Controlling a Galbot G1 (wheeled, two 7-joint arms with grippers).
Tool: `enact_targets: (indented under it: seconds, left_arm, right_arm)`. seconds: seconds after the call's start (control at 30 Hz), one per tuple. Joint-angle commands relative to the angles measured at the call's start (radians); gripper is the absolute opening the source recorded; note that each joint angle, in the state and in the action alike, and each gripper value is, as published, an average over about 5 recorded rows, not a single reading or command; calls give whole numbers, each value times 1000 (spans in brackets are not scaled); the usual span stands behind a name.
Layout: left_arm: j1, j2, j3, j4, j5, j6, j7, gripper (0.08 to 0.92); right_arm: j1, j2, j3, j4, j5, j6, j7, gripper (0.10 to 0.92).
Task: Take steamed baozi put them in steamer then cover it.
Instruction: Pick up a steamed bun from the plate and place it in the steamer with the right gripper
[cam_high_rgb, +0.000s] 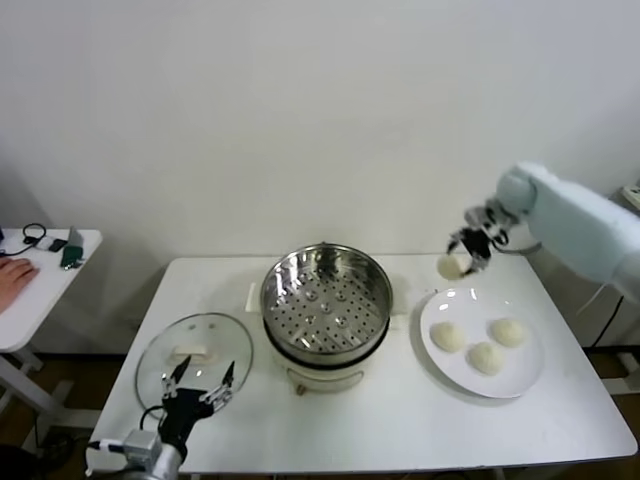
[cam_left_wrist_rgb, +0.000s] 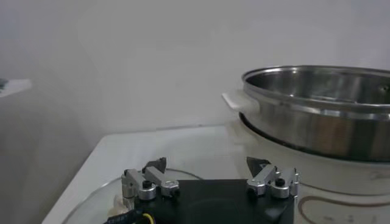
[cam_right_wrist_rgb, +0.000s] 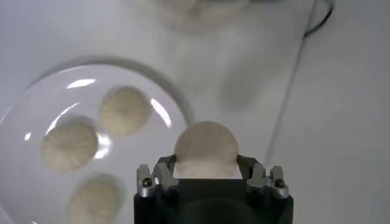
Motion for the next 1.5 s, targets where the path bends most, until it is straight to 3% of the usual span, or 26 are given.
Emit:
enact_targets:
  seconds: [0.03, 0.3, 0.6, 0.87, 1.23, 1.4, 1.5]
  left_arm:
    - [-1, 1, -3, -3, -2, -2, -1, 823]
    - [5, -4, -2, 1, -3, -16, -14, 823]
    - [15, -1, 2, 4, -1, -24, -16, 823]
    - [17, -2, 8, 8, 6, -25, -17, 823]
    - [19, 2, 13, 7, 7, -25, -17, 823]
    - [13, 1, 21, 7, 9, -21, -16, 823]
    - [11, 0, 24, 6, 13, -20, -15, 823]
  right_arm:
    - [315, 67, -213, 287, 180, 113, -14, 687]
    - [214, 209, -203, 426, -1, 189, 34, 687]
    - [-56, 319, -107, 147, -355, 264, 132, 687]
    - [-179, 369, -20, -8, -440, 270, 249, 687]
    - [-205, 404, 17, -105, -422, 302, 230, 701]
    - [-178, 366, 16, -67, -311, 302, 253, 788]
    - [-118, 300, 2, -17, -170, 284, 239, 817]
